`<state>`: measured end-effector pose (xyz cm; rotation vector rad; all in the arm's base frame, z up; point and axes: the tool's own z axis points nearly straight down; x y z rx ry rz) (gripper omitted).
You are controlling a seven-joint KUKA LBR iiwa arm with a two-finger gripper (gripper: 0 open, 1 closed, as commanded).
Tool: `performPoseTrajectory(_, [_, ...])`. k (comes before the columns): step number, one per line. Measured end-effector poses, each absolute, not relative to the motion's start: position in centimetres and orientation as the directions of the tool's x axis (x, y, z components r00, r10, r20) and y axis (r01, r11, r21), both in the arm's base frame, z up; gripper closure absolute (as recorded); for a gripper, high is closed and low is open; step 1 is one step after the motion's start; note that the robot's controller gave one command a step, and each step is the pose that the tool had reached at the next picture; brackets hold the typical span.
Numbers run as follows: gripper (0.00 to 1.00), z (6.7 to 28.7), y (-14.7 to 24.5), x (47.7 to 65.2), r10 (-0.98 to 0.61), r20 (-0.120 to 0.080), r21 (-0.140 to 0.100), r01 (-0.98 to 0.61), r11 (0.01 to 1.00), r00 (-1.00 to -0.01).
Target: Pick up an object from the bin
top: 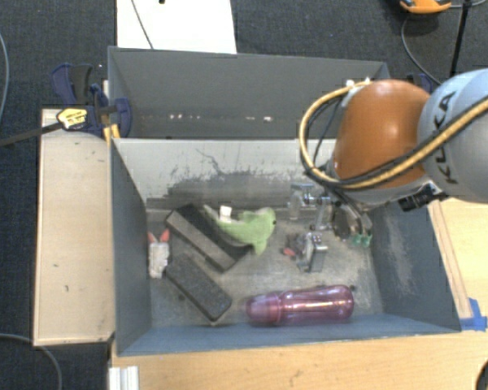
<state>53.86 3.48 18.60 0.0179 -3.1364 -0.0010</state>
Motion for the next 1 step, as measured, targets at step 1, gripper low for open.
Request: performPoseTrajectory(1, [0.0, 19.03, 3.46, 54.03, -0.01, -0.003, 0.001, -0.01, 1.0, -1.0])
